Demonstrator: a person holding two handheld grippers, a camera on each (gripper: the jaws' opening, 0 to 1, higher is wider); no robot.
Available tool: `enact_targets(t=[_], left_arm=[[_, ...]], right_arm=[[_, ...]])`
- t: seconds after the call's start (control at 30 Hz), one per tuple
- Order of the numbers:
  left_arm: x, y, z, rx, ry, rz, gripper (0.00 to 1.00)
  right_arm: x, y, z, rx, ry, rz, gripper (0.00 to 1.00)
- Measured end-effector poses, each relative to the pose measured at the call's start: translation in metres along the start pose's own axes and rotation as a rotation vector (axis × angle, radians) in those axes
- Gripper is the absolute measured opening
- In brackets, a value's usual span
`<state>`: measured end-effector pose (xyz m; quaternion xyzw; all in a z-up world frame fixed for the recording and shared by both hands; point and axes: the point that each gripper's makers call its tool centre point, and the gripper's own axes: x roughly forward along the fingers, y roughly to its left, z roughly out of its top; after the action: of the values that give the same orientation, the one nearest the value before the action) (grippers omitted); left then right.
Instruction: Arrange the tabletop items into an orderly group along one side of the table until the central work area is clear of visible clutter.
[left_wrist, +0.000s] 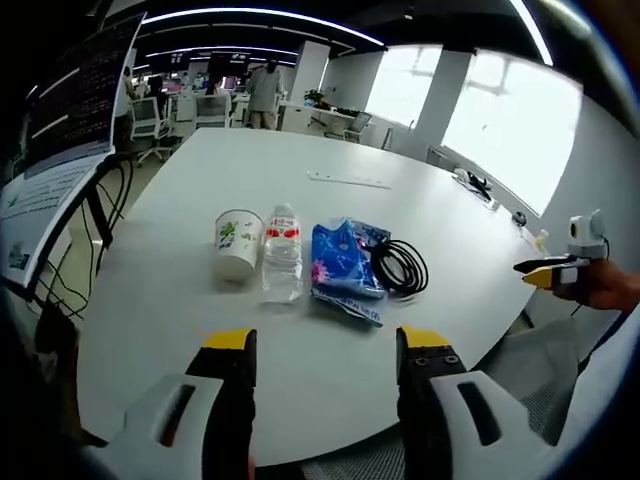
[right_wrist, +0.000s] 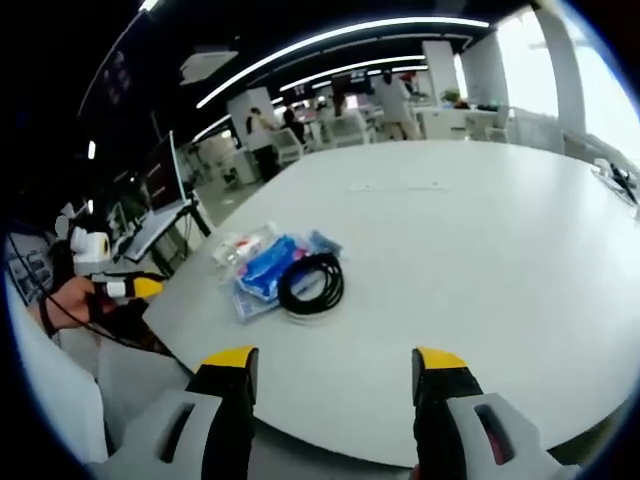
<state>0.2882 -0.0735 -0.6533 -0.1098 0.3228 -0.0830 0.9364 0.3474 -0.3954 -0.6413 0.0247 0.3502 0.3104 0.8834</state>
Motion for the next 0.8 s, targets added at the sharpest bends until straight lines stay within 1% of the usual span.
enact_targets(t=[0.1,0.37,0.63,0.8], left_arm=[[0.0,0.0,-0.001,0.014,0.01,-0.007,0.55],[-0.001,0.008,-0.005,0.012,0.027,-0.007,0.54],[0.001,0.019,-0.003,-0.024,0.04,0.015,0.51],[0.006,0.032,0.0,-0.053,0.042,0.032,0.49]], right_arm=[[0.0,0.0,0.0,-0.001,0.0,-0.004,0.63],[0.002,0.003,0.0,0.009,-0.003,-0.012,0.63],[0.005,0.009,-0.004,0.018,0.009,-0.011,0.62],[0.005,0.009,-0.004,0.022,0.012,-0.013,0.62]])
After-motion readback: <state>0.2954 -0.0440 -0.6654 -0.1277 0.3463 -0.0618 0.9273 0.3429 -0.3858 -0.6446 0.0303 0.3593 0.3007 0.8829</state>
